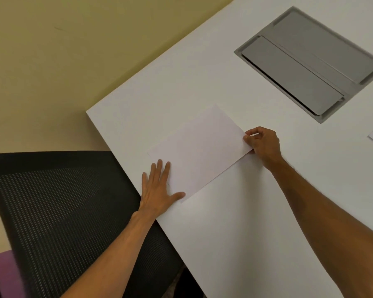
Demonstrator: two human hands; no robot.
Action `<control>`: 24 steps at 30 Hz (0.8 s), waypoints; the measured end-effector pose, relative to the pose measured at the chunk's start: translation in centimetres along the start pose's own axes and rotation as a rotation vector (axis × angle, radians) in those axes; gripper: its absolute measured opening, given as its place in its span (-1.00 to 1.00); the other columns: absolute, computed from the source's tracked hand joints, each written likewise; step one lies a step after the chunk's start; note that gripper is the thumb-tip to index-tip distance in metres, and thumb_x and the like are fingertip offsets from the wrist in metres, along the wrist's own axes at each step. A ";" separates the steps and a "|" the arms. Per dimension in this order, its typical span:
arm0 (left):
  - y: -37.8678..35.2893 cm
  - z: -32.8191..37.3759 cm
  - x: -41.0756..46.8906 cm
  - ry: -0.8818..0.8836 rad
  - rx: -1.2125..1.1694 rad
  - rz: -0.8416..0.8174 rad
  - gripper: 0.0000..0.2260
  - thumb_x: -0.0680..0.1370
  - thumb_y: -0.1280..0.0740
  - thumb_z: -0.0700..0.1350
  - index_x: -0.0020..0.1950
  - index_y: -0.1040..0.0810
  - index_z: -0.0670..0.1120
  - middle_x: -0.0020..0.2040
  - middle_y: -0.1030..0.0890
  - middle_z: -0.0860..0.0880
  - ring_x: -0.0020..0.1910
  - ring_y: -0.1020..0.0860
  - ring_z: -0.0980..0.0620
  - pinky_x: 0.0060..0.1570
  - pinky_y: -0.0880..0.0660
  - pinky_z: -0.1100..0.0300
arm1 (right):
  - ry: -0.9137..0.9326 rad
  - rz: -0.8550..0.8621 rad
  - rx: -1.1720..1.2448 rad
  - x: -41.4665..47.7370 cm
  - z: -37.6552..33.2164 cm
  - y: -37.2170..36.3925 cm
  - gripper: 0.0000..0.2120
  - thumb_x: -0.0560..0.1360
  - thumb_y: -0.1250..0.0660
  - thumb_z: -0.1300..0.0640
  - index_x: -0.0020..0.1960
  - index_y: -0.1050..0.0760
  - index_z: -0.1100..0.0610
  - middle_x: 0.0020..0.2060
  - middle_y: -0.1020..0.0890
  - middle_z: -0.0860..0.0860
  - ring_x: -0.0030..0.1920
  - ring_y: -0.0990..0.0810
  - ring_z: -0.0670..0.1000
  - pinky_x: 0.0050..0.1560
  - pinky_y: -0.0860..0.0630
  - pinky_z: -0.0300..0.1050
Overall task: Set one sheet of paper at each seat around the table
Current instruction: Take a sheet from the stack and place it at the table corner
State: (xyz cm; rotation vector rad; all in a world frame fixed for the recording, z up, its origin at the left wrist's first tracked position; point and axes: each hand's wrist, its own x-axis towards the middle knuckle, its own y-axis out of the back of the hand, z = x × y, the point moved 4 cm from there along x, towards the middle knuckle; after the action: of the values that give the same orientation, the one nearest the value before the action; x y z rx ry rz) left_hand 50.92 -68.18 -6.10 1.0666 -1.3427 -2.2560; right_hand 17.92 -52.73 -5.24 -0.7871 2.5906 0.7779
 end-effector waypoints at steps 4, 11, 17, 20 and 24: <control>-0.3 -0.4 0.2 0.025 0.000 -0.023 -0.01 0.49 -0.28 0.41 0.66 0.24 0.04 0.64 0.32 -0.02 0.62 0.32 -0.04 0.58 0.30 -0.13 | 0.224 0.064 -0.386 -0.4 -0.7 0.2 -0.79 0.51 -0.40 0.06 0.13 -0.58 0.07 -0.04 -0.66 0.02 -0.05 -0.63 0.06 0.02 -0.57 -0.02; -0.3 -0.2 0.0 0.035 -0.073 -0.005 0.00 0.48 -0.35 0.36 0.67 0.18 0.02 0.65 0.29 -0.03 0.63 0.30 -0.03 0.59 0.26 -0.09 | 0.571 -0.260 -0.789 -1.5 -1.0 -1.9 -0.40 0.48 -0.46 0.10 0.48 -0.39 0.14 0.50 -0.36 0.15 0.50 -0.30 0.18 0.46 -0.28 0.12; -0.6 -0.4 -0.4 0.044 -0.081 -0.019 0.02 0.47 -0.38 0.34 0.66 0.18 0.01 0.65 0.30 -0.04 0.63 0.30 -0.04 0.58 0.25 -0.09 | 0.568 -0.329 -0.884 -1.8 -0.6 -2.5 -0.41 0.52 -0.43 0.07 0.50 -0.36 0.15 0.57 -0.25 0.12 0.58 -0.16 0.14 0.54 -0.13 0.15; -0.7 -0.6 -0.4 0.043 -0.086 -0.016 0.02 0.46 -0.39 0.34 0.66 0.18 0.01 0.65 0.30 -0.04 0.63 0.30 -0.05 0.58 0.25 -0.10 | 0.563 -0.352 -0.868 -1.8 -0.4 -2.5 -0.41 0.54 -0.42 0.08 0.51 -0.34 0.17 0.58 -0.23 0.11 0.59 -0.12 0.13 0.55 -0.10 0.15; -0.8 -0.7 -0.2 0.041 -0.086 -0.023 0.03 0.46 -0.40 0.34 0.67 0.17 0.01 0.65 0.29 -0.05 0.63 0.29 -0.06 0.58 0.24 -0.11 | 0.565 -0.347 -0.856 -2.0 -0.3 -2.2 -0.42 0.53 -0.43 0.08 0.49 -0.36 0.17 0.57 -0.25 0.10 0.59 -0.13 0.12 0.54 -0.12 0.14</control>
State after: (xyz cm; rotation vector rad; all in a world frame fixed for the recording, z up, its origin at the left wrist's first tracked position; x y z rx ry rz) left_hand 51.66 -68.05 -6.86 1.0979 -1.2114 -2.2737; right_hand 20.79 -53.66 -4.98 -1.8601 2.3551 1.7797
